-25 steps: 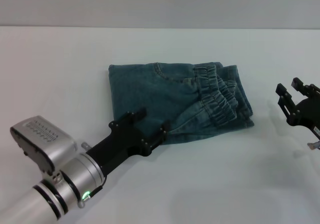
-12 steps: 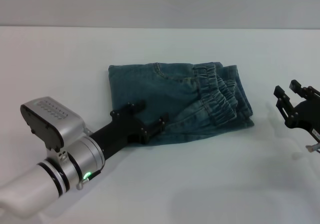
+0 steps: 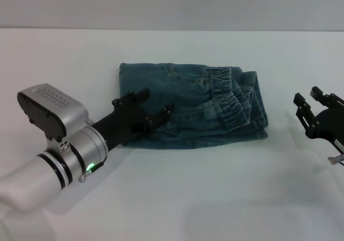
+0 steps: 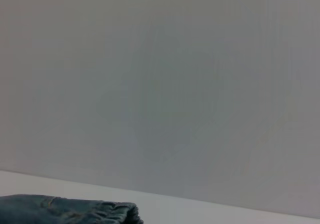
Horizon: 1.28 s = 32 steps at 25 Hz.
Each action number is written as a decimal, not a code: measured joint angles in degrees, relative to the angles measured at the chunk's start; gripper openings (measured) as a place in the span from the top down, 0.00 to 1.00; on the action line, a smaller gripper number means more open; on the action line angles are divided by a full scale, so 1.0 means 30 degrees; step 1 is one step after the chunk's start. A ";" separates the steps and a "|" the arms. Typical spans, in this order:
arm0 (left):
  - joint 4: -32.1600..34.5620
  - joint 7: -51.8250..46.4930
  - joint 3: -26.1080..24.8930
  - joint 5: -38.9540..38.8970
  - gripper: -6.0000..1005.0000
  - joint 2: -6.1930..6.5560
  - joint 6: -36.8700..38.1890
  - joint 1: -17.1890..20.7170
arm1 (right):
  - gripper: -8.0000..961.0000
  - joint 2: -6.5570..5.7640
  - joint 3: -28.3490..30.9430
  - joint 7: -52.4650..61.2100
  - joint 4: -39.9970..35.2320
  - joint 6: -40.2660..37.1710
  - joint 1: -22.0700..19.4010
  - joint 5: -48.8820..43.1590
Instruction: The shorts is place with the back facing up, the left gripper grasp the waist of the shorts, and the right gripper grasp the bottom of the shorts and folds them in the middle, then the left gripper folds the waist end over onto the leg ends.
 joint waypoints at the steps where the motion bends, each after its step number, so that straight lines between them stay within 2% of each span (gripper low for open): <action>1: -0.0134 0.0003 -0.0066 -0.0002 0.24 0.0035 -0.0165 0.0023 | 0.57 -0.0005 -0.0047 0.0000 0.0001 0.0002 -0.0009 0.0001; 3: -0.0597 0.0172 -0.0131 0.0001 0.24 0.0082 -0.0919 0.0522 | 0.56 -0.0011 -0.0120 -0.0014 -0.0004 0.0088 -0.0088 -0.0001; 5: -0.1255 0.1229 -0.0553 -0.0063 0.24 0.0065 -0.2465 0.1670 | 0.56 -0.0003 -0.0101 -0.0282 -0.0122 0.0695 -0.0269 0.0006; 6: -0.1255 0.1229 -0.0553 -0.0063 0.24 0.0065 -0.2465 0.1670 | 0.56 0.0029 -0.0050 -0.0540 -0.0278 0.1231 -0.0404 0.0108; 7: -0.1780 0.2320 -0.1177 -0.0162 0.24 -0.0008 -0.3436 0.2566 | 0.56 0.0053 -0.0077 -0.0957 -0.0546 0.1914 -0.0493 0.0657; 8: -0.3062 0.4559 -0.2859 -0.0593 0.24 -0.0153 -0.4776 0.4578 | 0.56 0.0070 -0.0187 -0.1409 -0.0855 0.2611 -0.0564 0.1439; 12: -0.4379 0.6091 -0.4468 -0.1927 0.24 -0.0086 -0.5364 0.6455 | 0.56 0.0084 -0.0785 -0.2718 -0.1937 0.4410 -0.0673 0.5344; 17: -0.3227 0.6536 -0.7225 -0.2428 0.24 -0.0119 -0.5637 0.7030 | 0.56 0.0090 -0.0888 -0.3216 -0.2476 0.4590 -0.0667 0.7039; 20: -0.1880 0.6612 -0.8023 -0.3156 0.24 -0.0142 -0.5647 0.6860 | 0.51 0.0091 -0.0875 -0.3563 -0.2752 0.4640 -0.0761 0.7548; 23: -0.0858 0.6559 -0.7826 -0.3394 0.24 -0.0001 -0.6103 0.6583 | 0.46 0.0072 -0.0878 -0.3568 -0.3027 0.4648 -0.0856 0.8107; 26: -0.0643 0.6479 -0.7068 -0.3182 0.24 0.0100 -0.6330 0.6556 | 0.46 0.0043 -0.0773 -0.3569 -0.3150 0.4531 -0.1017 0.8177; 32: -0.0409 0.6399 -0.6223 -0.3170 0.23 0.0043 -0.5896 0.6516 | 0.46 0.0055 -0.0888 -0.3577 -0.3449 0.4349 -0.1102 0.8359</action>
